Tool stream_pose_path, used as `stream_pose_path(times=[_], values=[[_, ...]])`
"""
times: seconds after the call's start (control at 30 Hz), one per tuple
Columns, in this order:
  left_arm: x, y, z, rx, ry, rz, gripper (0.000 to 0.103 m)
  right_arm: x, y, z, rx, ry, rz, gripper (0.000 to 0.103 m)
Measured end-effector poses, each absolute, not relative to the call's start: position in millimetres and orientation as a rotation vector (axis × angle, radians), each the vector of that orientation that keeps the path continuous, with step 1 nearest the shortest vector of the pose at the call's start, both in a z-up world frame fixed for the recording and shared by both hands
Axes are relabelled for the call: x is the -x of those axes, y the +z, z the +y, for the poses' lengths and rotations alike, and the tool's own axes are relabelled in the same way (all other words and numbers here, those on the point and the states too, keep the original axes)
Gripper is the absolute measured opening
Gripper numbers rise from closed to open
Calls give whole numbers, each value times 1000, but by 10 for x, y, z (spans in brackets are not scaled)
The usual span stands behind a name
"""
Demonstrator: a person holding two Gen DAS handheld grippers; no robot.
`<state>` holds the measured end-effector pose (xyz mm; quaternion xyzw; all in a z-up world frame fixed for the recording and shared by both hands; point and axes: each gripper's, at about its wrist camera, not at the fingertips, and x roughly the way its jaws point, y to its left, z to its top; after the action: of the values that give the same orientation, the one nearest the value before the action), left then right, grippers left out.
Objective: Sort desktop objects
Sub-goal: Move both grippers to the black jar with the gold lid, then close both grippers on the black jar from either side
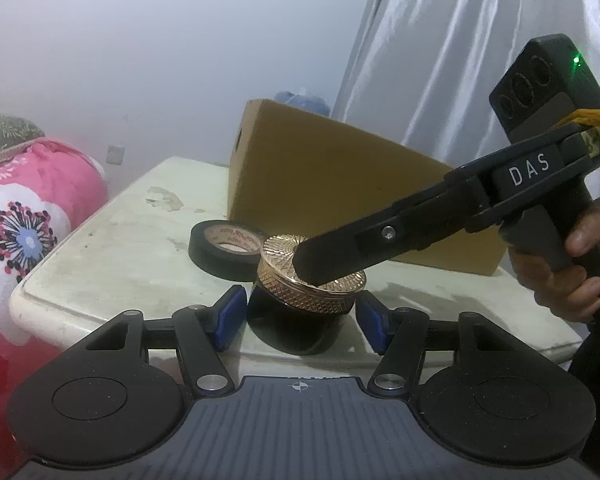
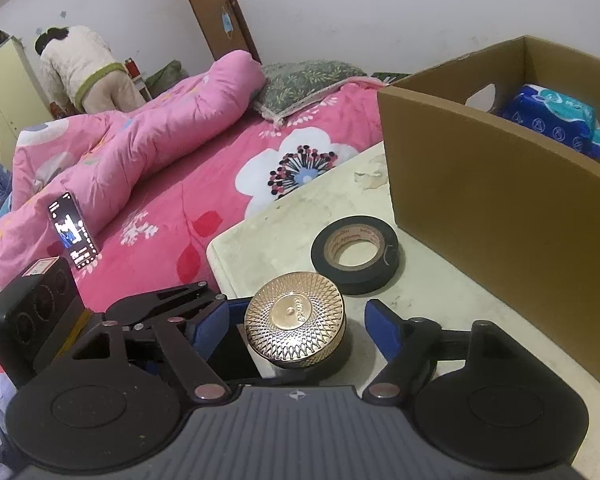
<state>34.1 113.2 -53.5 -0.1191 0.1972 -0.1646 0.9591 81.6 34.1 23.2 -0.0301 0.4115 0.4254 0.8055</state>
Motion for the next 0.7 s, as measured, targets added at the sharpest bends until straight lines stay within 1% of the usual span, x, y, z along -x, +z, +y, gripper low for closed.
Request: stream_pose_path(times=[0.03, 0.07, 0.3, 0.4, 0.5, 0.7], values=[[-334, -542, 1145, 256, -343, 394, 70, -820, 232, 338, 63, 912, 883, 79], [-319, -548, 1158, 275, -349, 388, 73, -822, 228, 339, 61, 913, 886, 80], [-305, -565, 1195, 279, -342, 377, 74, -815, 170, 395, 73, 917, 911, 87], [-300, -568, 1190, 260, -333, 371, 74, -795, 158, 428, 82, 921, 912, 88], [-294, -576, 1169, 231, -328, 361, 74, -788, 148, 451, 91, 923, 913, 93], [-327, -606, 1187, 239, -329, 344, 74, -794, 91, 485, 111, 908, 912, 93]])
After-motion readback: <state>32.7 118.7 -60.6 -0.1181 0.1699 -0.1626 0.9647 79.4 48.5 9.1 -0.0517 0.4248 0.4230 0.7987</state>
